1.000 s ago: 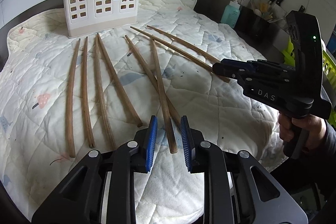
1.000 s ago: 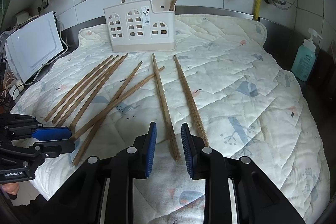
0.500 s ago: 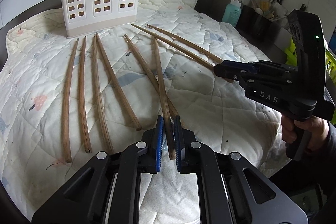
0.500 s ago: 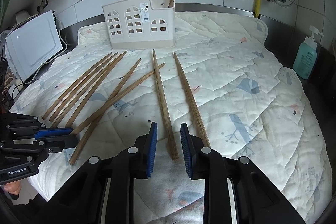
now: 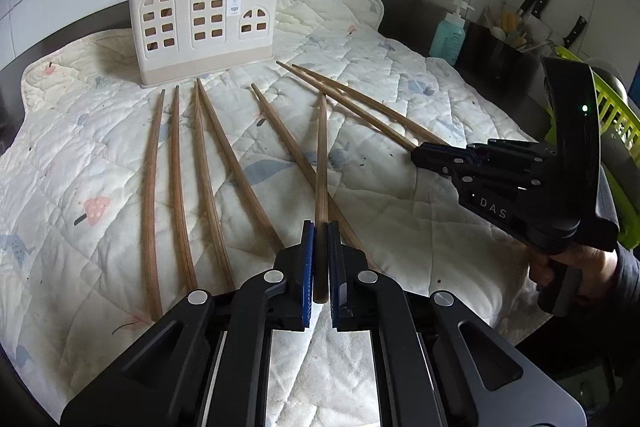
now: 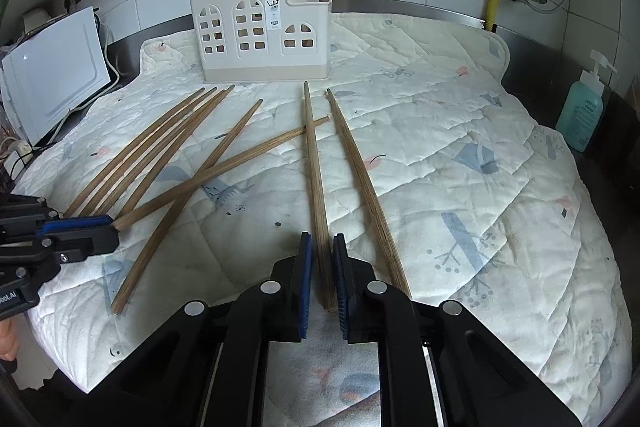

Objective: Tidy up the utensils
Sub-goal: 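Close the left tool on another chopstick while the right tool grasps one too, then lift the left tool's chopstick into the holder while the right tool inserts its chopstick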

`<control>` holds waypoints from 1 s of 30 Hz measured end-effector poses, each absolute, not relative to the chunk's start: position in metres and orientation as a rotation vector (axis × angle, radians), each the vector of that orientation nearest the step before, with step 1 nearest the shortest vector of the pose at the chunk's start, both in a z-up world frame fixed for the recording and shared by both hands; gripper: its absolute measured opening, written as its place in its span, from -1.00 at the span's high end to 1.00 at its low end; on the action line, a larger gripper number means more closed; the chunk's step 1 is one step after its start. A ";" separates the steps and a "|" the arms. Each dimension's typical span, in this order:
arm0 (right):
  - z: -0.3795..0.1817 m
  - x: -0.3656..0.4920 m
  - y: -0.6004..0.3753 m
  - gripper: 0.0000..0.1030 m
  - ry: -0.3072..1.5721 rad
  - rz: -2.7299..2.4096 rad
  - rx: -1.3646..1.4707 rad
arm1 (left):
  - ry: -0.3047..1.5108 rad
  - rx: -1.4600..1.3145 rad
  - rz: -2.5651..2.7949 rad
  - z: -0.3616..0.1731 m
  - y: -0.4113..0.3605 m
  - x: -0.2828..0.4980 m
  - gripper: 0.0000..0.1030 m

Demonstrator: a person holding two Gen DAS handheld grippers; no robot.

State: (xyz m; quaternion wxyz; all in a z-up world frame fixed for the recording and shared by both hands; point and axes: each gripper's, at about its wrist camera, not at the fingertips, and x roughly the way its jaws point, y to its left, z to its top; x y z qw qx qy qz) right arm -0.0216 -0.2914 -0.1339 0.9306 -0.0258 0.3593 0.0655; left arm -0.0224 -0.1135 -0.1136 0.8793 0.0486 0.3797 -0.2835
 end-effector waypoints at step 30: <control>0.019 0.005 -0.290 0.87 0.467 0.191 -0.028 | 0.486 0.047 -0.504 0.010 -0.070 0.024 0.91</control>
